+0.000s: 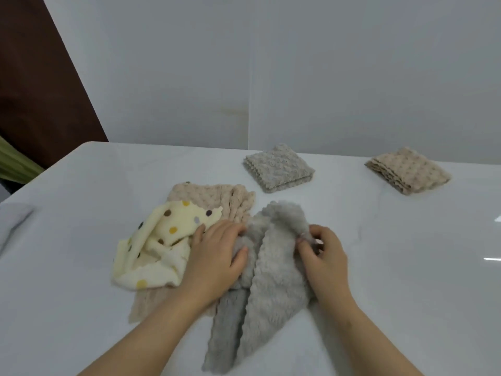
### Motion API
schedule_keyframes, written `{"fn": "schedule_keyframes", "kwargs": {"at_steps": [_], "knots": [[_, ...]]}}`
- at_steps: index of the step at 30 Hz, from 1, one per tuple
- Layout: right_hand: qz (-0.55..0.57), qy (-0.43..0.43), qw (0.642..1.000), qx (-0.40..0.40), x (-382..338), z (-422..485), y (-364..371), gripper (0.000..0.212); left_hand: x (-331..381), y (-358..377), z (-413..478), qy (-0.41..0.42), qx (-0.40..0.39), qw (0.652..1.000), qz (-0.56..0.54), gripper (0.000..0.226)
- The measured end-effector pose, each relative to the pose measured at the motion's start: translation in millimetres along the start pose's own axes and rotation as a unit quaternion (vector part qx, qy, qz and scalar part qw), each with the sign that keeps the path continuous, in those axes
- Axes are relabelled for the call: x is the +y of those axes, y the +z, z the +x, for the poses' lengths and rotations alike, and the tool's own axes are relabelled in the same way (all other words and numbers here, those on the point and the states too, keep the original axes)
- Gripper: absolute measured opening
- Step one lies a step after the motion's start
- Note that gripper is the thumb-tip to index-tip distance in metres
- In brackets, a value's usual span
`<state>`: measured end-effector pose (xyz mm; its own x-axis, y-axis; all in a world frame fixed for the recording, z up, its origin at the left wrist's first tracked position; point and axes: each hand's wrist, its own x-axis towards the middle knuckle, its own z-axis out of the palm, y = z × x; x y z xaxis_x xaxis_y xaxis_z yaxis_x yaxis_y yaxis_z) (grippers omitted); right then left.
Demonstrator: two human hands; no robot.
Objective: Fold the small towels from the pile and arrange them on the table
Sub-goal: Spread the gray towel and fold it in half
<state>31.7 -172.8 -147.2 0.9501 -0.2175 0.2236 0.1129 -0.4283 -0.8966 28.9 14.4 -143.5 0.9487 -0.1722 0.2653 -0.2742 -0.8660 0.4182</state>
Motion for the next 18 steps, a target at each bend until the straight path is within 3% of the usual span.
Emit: {"fn": "schedule_keyframes", "kwargs": {"at_steps": [5,8,10,13,18], "knots": [[0.081,0.014,0.994,0.072,5.0,-37.8,-13.1,0.013,2.4,9.4,-28.7,0.040,0.146,0.988,-0.011,0.032],[0.100,0.007,0.991,0.093,4.1,-73.6,-25.0,0.018,20.2,13.1,-65.6,0.052,0.180,0.982,-0.009,0.028],[0.091,0.005,0.991,0.094,-0.3,-98.9,-37.0,0.010,30.0,16.7,-88.8,0.067,0.158,0.985,0.004,0.033],[0.103,0.018,0.990,0.096,-2.2,-122.6,-51.6,0.019,38.0,15.8,-111.9,0.034,0.054,0.998,0.022,0.033],[0.121,0.029,0.988,0.094,-1.5,-148.4,-62.8,0.020,49.1,10.2,-139.7,0.013,0.023,0.999,0.047,0.028]]}}
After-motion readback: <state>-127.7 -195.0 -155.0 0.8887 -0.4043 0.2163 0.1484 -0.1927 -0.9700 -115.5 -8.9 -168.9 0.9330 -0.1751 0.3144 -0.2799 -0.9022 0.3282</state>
